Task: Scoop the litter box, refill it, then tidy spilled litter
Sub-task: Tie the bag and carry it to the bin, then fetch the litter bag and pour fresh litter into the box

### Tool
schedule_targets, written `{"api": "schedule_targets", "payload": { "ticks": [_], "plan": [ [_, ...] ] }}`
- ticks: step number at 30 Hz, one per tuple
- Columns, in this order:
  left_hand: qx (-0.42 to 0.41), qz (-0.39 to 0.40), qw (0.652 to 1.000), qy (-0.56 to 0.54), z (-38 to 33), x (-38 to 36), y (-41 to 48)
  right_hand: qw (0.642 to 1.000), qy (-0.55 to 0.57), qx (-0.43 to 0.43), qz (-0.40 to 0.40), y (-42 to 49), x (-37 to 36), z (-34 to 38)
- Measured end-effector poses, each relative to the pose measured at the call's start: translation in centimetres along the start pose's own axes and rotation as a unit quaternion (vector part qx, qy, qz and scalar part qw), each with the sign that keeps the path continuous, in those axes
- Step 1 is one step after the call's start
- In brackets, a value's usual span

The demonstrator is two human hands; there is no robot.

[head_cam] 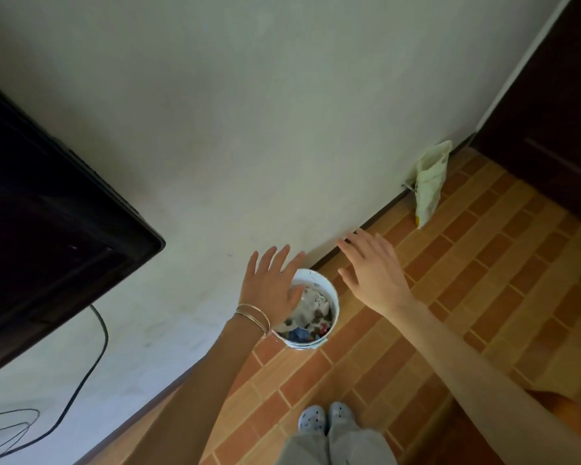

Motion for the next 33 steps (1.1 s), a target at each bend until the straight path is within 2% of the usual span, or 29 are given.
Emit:
{"api": "schedule_targets", "payload": {
  "ticks": [4,8,19,33],
  "plan": [
    [-0.035,-0.051,0.998,0.014,-2.4,3.4,0.1,0.998,-0.013,-0.028,-0.048,-0.9,3.4,-1.6],
    [-0.083,-0.091,0.992,0.003,-4.7,5.0,-0.5,0.998,-0.01,-0.038,-0.052,-2.4,4.6,-2.0],
    [-0.138,-0.02,0.989,0.039,-7.9,2.1,-0.6,0.995,-0.01,-0.102,-0.018,-7.7,3.9,-4.1],
    [-0.154,-0.036,0.987,0.008,-16.8,1.4,4.9,0.991,0.028,-0.126,0.025,-10.5,3.0,-14.7]
  ]
}}
Point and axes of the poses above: each hand's wrist, its own y-axis towards the middle knuckle, its own x-axis out of the back of the hand, z = x × y, the point moved 9 cm from there along y, towards the middle knuckle, and after that the axes turned 13 degrees about -y, right-handed, at the moved point
